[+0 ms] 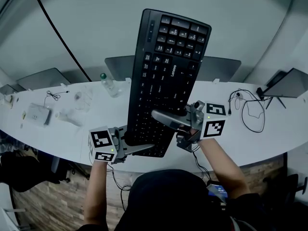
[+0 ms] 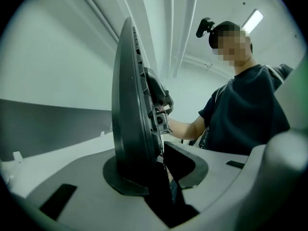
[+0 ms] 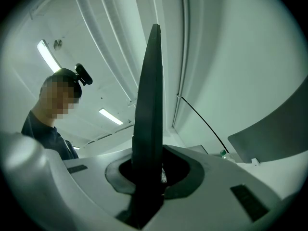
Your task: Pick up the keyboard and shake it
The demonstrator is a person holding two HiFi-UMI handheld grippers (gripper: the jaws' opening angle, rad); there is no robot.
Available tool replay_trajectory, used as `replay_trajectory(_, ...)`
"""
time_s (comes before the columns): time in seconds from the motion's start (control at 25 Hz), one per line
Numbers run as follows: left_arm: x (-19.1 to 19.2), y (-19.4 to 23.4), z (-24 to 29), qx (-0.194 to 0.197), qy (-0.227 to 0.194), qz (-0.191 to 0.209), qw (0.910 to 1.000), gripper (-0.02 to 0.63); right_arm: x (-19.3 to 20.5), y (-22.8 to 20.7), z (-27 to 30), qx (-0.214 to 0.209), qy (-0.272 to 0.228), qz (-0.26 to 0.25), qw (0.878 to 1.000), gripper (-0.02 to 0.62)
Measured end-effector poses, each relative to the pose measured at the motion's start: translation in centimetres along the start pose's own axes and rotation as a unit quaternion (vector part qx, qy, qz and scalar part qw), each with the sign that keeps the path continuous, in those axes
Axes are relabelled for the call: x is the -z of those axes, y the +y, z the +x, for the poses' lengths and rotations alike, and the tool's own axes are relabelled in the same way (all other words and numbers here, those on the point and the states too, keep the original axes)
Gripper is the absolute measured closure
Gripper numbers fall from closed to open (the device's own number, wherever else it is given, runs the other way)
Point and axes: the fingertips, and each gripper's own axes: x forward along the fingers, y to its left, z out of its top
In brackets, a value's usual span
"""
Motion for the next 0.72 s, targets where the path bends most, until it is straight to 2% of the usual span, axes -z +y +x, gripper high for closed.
replay_trajectory(0.16, -0.1, 0.3, 0.6, -0.004, 0.001, -0.014, 0.9999, 0.490, -0.2, -0.4, -0.7, -0.002, -0.003, 0.007, 1.000, 0.508)
replay_trajectory(0.32, 0.3, 0.9, -1.6, -0.010, 0.001, -0.012, 0.9999, 0.502, 0.4, -0.8, 1.5, -0.001, 0.005, 0.007, 1.000, 0.506)
replay_trajectory(0.48, 0.4, 1.8, -2.9, -0.043, 0.011, 0.000, 0.9990, 0.505, 0.6, -1.1, 2.6, -0.002, 0.013, -0.003, 1.000, 0.508)
replay_trajectory(0.72, 0.5, 1.9, -3.1, -0.065, 0.013, 0.008, 0.9978, 0.508, 0.6, -1.0, 2.8, 0.004, 0.018, -0.004, 1.000, 0.505)
